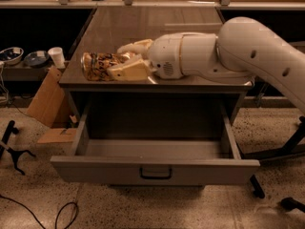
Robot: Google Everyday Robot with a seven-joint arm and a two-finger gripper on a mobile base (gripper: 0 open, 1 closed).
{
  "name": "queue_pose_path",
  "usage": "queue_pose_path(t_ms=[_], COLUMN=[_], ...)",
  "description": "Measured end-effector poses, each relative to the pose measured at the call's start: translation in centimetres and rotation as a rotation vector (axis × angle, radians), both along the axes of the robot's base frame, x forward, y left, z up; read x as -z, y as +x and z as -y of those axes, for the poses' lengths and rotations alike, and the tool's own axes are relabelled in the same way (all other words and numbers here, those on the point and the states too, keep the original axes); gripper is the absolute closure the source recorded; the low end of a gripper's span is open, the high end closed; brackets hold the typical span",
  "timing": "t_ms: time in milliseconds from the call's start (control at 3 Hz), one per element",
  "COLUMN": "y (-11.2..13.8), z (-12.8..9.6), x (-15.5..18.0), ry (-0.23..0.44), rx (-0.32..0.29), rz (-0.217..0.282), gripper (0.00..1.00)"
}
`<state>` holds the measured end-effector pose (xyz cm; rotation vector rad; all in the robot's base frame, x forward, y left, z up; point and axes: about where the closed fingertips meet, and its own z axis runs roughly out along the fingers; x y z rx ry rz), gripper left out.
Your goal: Pick orange can from top drawer and place on counter
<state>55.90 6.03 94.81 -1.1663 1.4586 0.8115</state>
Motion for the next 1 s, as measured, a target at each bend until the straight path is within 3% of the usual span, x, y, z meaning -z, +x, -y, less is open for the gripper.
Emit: queue_pose_path(t_ms=[667, 1000], y=[4.4, 6.6], z=[-5.3, -6.9], x=[0.7, 1.8], ry=[0.023, 0.017], rx=[0.028, 0.089], rz=[-0.036, -0.088], gripper=[1.00, 1.00])
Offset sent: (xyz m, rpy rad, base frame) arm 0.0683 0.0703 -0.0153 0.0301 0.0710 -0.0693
